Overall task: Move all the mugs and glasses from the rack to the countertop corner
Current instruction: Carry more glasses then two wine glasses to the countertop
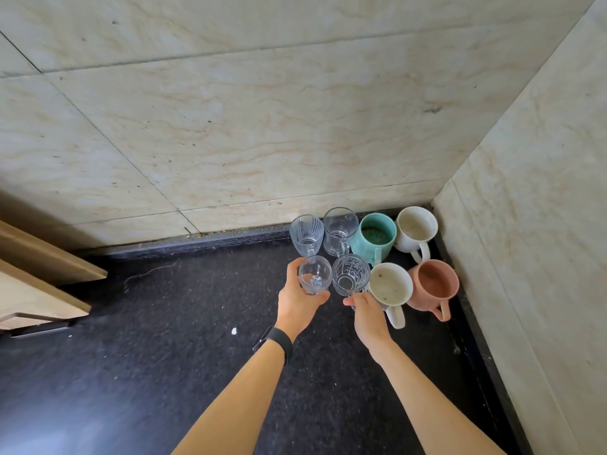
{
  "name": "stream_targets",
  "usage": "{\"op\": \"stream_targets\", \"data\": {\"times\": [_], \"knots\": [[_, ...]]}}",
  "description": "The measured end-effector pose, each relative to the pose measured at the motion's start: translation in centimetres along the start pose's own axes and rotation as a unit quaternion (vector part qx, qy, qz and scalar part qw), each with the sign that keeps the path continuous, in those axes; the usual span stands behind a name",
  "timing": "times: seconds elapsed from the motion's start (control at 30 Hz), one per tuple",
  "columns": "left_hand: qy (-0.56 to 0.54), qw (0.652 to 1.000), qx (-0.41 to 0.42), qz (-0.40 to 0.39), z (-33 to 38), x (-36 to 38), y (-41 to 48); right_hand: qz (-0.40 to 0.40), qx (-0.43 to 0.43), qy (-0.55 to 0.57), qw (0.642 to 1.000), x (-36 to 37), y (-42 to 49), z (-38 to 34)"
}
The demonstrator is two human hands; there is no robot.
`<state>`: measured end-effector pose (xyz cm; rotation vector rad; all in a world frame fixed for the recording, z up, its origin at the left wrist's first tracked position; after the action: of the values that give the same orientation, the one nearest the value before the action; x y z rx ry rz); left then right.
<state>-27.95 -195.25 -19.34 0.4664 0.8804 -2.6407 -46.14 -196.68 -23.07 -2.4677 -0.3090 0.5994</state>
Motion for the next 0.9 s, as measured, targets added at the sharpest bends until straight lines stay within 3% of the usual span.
{"op": "stream_targets", "data": {"times": [0.3,0.53,0.73,0.9], "knots": [[0.025,0.999,-0.018,-0.037,-0.6,-0.4,-0.6,0.046,0.033,0.000,0.998,-1.1,-2.2,-0.3],[0.114,0.991,-0.032,-0.065,-2.8,-2.9,-5.4,0.003,0.017,-0.060,0.998,-2.4,-8.6,0.9],[0.283,0.958,-0.023,-0.034,-2.9,-7.7,-11.0,-0.075,-0.138,-0.144,0.977,-1.8,-13.6,-6.0],[0.352,0.929,0.016,0.111,-0.4,-16.0,-17.5,-0.115,-0.364,-0.267,0.885,1.4,-18.4,-16.5]]}}
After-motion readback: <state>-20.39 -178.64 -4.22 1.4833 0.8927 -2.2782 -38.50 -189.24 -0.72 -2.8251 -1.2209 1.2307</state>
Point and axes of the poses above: each hand's wrist, its own y-axis towards the middle knuckle, its own x-axis out of the palm, z = x × y, the point moved 9 cm from there along y, towards the middle knuckle, and after that the axes turned 6 degrees about -x, right-handed, at the moved point
